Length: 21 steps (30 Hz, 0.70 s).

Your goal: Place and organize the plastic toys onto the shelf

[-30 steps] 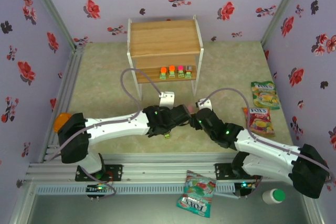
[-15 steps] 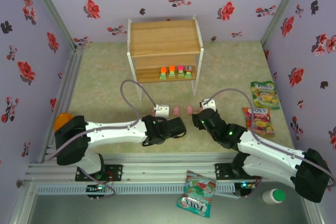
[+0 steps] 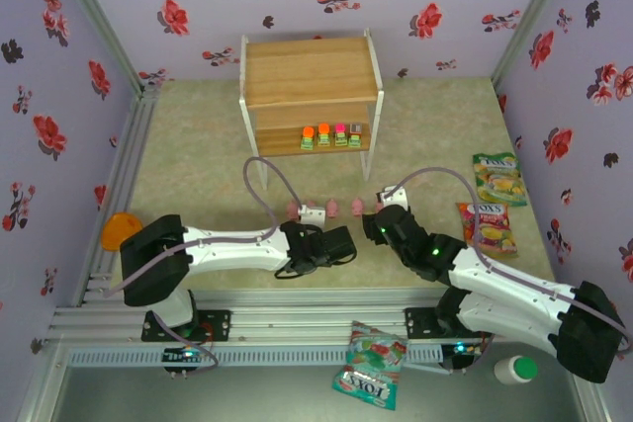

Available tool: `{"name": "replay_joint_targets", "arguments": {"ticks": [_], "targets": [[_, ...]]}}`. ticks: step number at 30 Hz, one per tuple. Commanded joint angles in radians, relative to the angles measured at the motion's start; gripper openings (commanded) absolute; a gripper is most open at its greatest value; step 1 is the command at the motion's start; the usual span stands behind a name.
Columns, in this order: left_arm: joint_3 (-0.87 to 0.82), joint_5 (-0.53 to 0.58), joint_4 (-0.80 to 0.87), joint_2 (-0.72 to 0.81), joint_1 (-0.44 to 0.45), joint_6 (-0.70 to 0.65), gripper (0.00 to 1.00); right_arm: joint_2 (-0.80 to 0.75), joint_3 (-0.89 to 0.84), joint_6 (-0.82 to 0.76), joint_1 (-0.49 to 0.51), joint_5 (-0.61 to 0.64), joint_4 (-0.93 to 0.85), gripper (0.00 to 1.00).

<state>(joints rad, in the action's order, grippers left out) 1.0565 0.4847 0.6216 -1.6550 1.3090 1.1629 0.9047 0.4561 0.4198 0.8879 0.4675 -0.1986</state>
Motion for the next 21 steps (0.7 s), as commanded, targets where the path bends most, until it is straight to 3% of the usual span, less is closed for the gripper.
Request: {"name": "replay_joint_targets", "arguments": {"ticks": [1,9,21], "targets": [[0.01,-0.015,0.022,-0.028,0.001,0.025,0.56,-0.011,-0.008,0.009,-0.007,0.021,0.016,0.6],[0.05,-0.06,0.041,-0.106,-0.013,-0.002,0.56,-0.01,-0.008,0.007,-0.007,0.022,0.018,0.6],[0.012,-0.072,0.041,-0.1,-0.019,-0.047,0.56,-0.008,-0.006,0.004,-0.007,0.021,0.019,0.6]]}}
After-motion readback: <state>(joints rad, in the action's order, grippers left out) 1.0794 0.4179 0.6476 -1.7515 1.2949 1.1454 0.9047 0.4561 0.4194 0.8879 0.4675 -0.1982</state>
